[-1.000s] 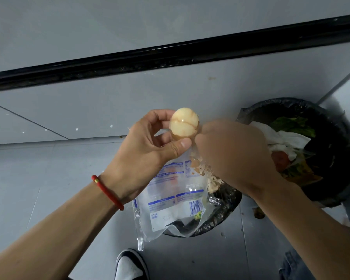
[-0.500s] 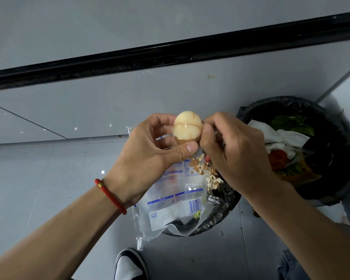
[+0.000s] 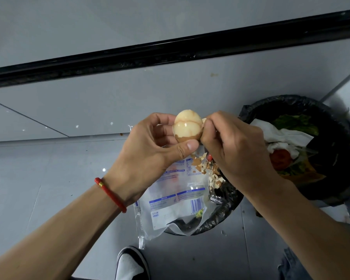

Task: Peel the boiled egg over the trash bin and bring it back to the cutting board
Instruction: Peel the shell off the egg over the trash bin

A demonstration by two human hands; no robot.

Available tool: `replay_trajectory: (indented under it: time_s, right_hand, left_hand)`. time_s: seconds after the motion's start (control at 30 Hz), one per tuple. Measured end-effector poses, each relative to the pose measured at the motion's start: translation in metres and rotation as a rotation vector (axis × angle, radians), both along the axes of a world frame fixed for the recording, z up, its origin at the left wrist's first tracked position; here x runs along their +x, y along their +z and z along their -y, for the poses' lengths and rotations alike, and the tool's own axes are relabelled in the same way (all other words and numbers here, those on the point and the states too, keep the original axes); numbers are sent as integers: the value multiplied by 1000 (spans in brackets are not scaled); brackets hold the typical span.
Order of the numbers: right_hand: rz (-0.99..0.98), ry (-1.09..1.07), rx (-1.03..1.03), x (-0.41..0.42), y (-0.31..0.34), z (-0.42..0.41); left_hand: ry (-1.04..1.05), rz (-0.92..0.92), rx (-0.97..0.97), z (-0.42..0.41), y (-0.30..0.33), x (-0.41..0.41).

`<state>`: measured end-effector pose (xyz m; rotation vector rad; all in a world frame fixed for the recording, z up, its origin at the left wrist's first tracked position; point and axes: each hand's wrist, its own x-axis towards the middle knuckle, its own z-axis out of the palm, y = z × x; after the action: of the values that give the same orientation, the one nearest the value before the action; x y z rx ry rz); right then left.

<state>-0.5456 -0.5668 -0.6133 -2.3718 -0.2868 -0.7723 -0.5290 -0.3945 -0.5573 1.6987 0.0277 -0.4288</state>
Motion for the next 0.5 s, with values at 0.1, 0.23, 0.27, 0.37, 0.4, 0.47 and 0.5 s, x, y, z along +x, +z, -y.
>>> replay_trajectory:
  time_s: [0.1,0.23,0.27,0.37,0.4,0.47,0.5]
  right_hand:
    - [8,5,33,0,0,0]
    - [-30,17,88,1,-1,1]
    - [-40,19,100,1,-1,1]
    - [-65,33,158,-1,0,1]
    - [-72,45,182,-1,1,1]
    - [-91,74,234,-2,3,1]
    - [-102,85,260,-2,3,1]
  left_hand:
    - [5,5,10,0,1,0]
    - [3,4,20,0,0,1]
    - [4,5,28,0,0,0]
    - [6,6,31,0,-1,0]
    - [2,8,31,-1,-1,1]
    - [-12,18,40,-1,-1,1]
    - [-22,26,45,-1,-1,1]
